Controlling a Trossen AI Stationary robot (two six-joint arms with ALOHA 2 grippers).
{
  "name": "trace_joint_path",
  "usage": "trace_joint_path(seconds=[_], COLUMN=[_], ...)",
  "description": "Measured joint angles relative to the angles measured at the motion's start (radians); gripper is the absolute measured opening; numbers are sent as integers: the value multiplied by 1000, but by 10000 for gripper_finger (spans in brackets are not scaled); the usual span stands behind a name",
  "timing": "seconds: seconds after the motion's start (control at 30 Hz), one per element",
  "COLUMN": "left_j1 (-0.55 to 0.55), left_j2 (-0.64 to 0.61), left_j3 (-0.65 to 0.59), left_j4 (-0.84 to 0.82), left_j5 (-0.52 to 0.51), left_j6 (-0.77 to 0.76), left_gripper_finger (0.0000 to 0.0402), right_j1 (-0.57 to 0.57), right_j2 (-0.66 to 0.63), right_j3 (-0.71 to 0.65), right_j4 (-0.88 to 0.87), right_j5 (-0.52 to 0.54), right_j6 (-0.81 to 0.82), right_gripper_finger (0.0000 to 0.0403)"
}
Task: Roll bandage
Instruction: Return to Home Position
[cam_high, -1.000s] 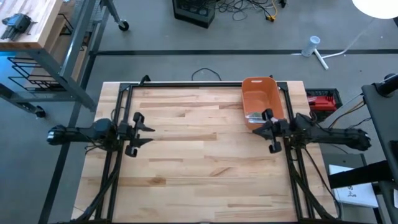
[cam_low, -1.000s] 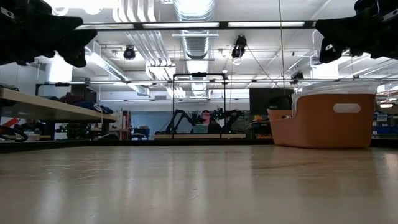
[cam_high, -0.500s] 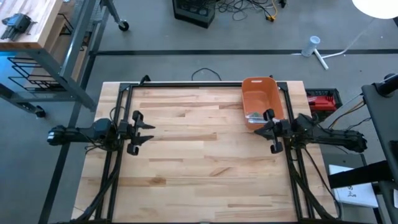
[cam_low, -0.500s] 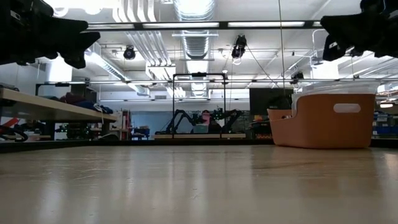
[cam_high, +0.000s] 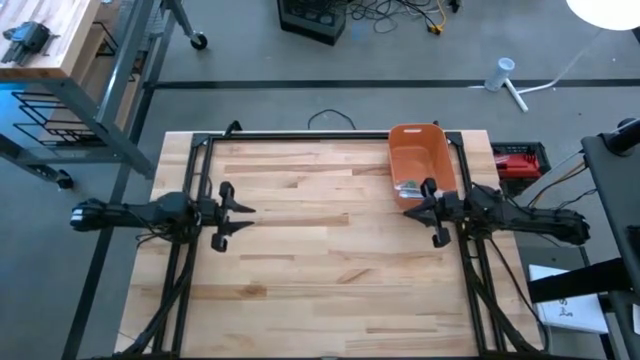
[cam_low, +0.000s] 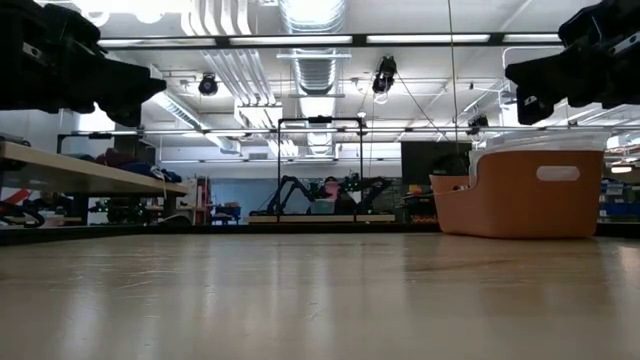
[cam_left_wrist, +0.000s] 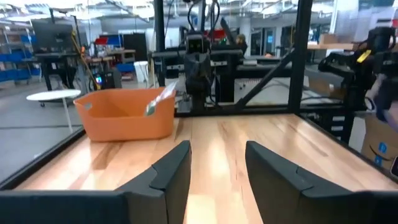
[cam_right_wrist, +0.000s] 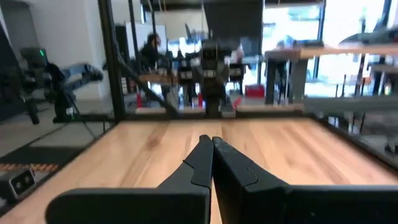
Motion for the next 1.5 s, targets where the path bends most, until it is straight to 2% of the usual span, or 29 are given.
trace_joint_path(seconds=[0.3,1.17,1.5], left_j1=[0,0,0], left_j2=[72,236,274], left_j3=[2,3,3], left_j4=[-1,0,0], left_j5=[0,0,0], left_j6=[0,0,0], left_gripper_finger=[141,189,177], right_j1=[0,0,0], right_j2=[28,28,28], right_j3=[0,0,0], right_j4=[-12,-11,-11], right_j5=[0,0,0], right_j6=[0,0,0], right_gripper_finger=[2,2,2])
